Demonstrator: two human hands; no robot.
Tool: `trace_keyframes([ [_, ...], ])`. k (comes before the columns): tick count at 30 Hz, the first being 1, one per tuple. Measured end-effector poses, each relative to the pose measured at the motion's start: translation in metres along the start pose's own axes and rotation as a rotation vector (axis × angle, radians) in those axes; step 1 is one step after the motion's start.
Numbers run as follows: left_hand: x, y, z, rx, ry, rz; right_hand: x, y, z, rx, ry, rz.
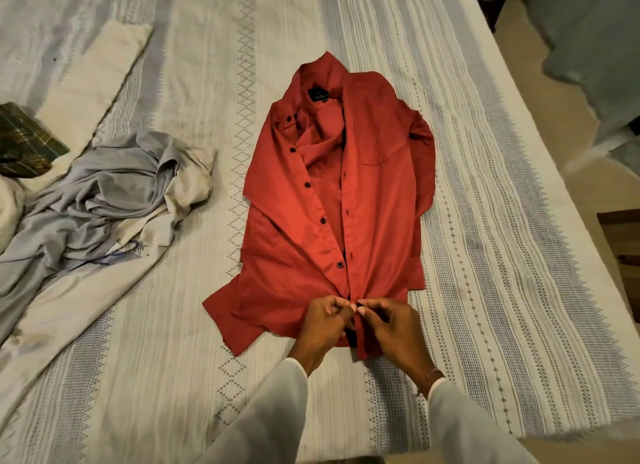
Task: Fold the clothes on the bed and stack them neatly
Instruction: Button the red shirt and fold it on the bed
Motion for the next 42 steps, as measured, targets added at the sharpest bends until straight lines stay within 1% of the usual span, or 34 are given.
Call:
trace_keyframes([
  [2,0.001,0.0,0.002,-0.048,0.026,0.096,0.001,0.0,0.007,0.015,0.098,-0.233],
  [3,0.0,0.001,0.004,-0.064,0.005,0.162,0.0,-0.003,0.011,0.052,0.124,-0.355],
  [4,-0.003,-0.003,0.007,-0.05,-0.049,0.269,-0.003,-0.001,0.016,0.083,0.109,-0.455],
  [5,-0.007,-0.01,0.01,-0.009,-0.123,0.392,-0.007,0.005,0.021,0.077,0.055,-0.503],
  [6,-0.01,-0.019,0.012,0.045,-0.192,0.487,-0.011,0.015,0.027,0.033,-0.013,-0.491],
  [7,-0.012,-0.029,0.014,0.1,-0.237,0.527,-0.013,0.028,0.034,-0.035,-0.073,-0.444],
  [9,-0.011,-0.049,0.02,0.192,-0.272,0.526,-0.013,0.055,0.048,-0.124,-0.13,-0.342],
  [10,-0.011,-0.057,0.023,0.232,-0.292,0.53,-0.011,0.065,0.056,-0.127,-0.132,-0.308],
  [12,-0.013,-0.068,0.031,0.298,-0.339,0.568,-0.003,0.07,0.074,-0.093,-0.113,-0.279],
  [16,-0.012,-0.066,0.046,0.288,-0.347,0.678,0.012,0.055,0.087,0.052,-0.095,-0.407],
  [21,-0.012,-0.063,0.052,0.289,-0.392,0.701,0.01,0.047,0.092,0.072,-0.13,-0.402],
  [23,-0.013,-0.062,0.055,0.293,-0.381,0.657,0.006,0.045,0.091,0.061,-0.156,-0.39],
  [24,-0.015,-0.06,0.057,0.292,-0.376,0.577,0.004,0.045,0.09,0.052,-0.17,-0.377],
  [27,-0.016,-0.058,0.059,0.248,-0.292,0.206,-0.005,0.045,0.085,0.049,-0.201,-0.248],
  [30,-0.006,-0.062,0.056,0.169,-0.214,-0.032,-0.009,0.043,0.082,0.076,-0.2,-0.112],
  [33,0.001,-0.071,0.053,0.18,-0.193,-0.094,-0.009,0.048,0.077,0.017,-0.166,-0.068],
  [38,0.004,-0.071,0.051,0.202,-0.189,-0.139,-0.019,0.055,0.069,-0.082,-0.277,-0.109],
  [42,0.004,-0.071,0.049,0.217,-0.185,-0.139,-0.021,0.057,0.067,-0.116,-0.295,-0.138],
])
Point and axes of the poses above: each hand's wrist, its own z-axis towards the middle knuckle, its own x-axis out of the palm, y = z × x, the point moved 6 cm from there along z, towards the middle knuckle, and after that the axes turned 9 degrees about -z, right-handed, at the moved point
